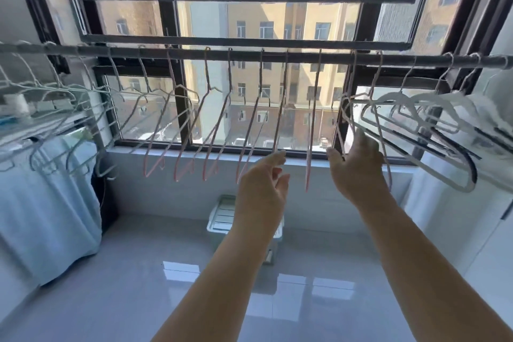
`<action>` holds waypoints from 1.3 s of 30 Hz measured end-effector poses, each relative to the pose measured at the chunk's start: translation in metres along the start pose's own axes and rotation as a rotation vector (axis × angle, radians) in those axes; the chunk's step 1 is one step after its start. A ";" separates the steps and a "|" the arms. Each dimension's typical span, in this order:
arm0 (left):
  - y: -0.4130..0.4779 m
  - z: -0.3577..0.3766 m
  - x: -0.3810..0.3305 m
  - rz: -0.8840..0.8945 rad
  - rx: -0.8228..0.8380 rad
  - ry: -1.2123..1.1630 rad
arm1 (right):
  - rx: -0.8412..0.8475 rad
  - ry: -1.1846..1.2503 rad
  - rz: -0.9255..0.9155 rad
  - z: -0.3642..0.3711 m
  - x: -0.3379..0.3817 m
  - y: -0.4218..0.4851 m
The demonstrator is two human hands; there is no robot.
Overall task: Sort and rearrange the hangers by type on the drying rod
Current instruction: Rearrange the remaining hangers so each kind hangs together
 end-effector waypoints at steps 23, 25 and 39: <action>0.042 -0.097 0.068 0.034 -0.129 0.129 | 0.405 0.527 0.172 0.105 0.118 -0.010; 0.053 -0.097 0.074 0.038 -0.134 0.156 | 0.393 0.656 0.235 0.116 0.119 -0.003; 0.113 -0.092 0.106 -0.079 -0.148 0.192 | 0.345 1.104 0.296 0.135 0.119 0.005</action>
Point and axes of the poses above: each hand's wrist, its own y-axis towards the middle knuckle, its own z-axis out of the palm, x = y × z, the point moved 3 cm from there along y, towards the middle knuckle, and after that the axes turned 3 degrees about -x, right-handed, at the moved point
